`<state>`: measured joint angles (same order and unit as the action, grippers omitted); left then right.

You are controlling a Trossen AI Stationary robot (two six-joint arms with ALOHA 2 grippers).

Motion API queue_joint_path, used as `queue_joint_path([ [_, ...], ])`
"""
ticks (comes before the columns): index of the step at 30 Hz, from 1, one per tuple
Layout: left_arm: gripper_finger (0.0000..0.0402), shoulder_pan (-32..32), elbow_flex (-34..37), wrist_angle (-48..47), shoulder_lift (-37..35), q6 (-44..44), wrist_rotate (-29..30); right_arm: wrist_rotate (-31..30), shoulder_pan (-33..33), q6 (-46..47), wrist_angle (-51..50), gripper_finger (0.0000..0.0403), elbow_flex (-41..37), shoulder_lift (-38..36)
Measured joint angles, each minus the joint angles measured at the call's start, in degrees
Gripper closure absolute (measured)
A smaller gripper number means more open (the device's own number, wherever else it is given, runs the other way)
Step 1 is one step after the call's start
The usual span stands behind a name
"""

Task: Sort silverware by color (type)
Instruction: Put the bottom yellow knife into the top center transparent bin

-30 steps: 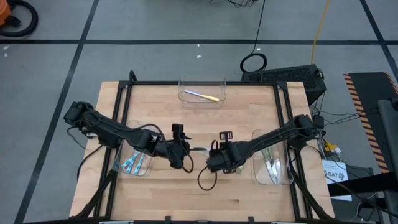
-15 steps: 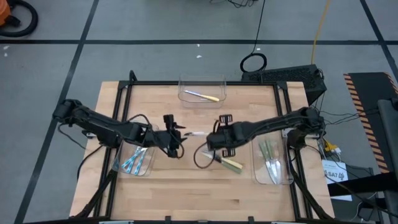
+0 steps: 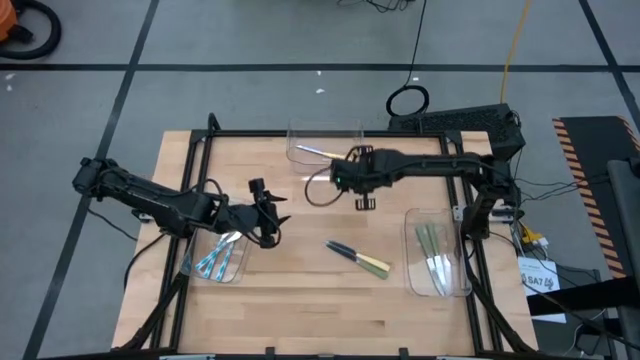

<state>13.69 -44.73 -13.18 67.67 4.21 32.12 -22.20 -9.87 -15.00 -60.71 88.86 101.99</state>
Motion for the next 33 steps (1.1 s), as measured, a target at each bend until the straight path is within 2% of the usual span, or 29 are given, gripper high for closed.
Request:
queue_joint_path([
  [4, 0.0174, -0.1, 0.1, -0.3, 0.1, 0.0, 0.0, 0.4, -3.9, -3.9, 4.0, 0.0328, 0.0, 0.0],
  [9, 0.0174, -0.3, 0.1, -0.4, 0.1, -0.2, 0.0, 5.8, -7.6, -7.2, 8.3, 0.0329, 0.0, 0.0],
  [15, 0.0174, -0.3, 0.1, -0.3, 0.1, 0.0, 0.0, 6.3, -10.4, -9.6, 13.2, 0.0328, 0.0, 0.0],
  [18, 0.0174, -0.3, 0.1, -0.3, 0.1, 0.0, 0.0, 10.1, -12.1, -10.2, 16.0, 0.0328, 0.0, 0.0],
  [25, 0.0174, -0.3, 0.1, -0.3, 0.1, 0.0, 0.0, 16.3, -16.5, -8.5, 23.0, 0.0328, 0.0, 0.2],
  [33, 0.0174, -0.3, 0.0, -0.3, 0.1, 0.0, 0.0, 16.5, -18.9, -2.1, 24.1, 0.0327, 0.0, 0.3],
])
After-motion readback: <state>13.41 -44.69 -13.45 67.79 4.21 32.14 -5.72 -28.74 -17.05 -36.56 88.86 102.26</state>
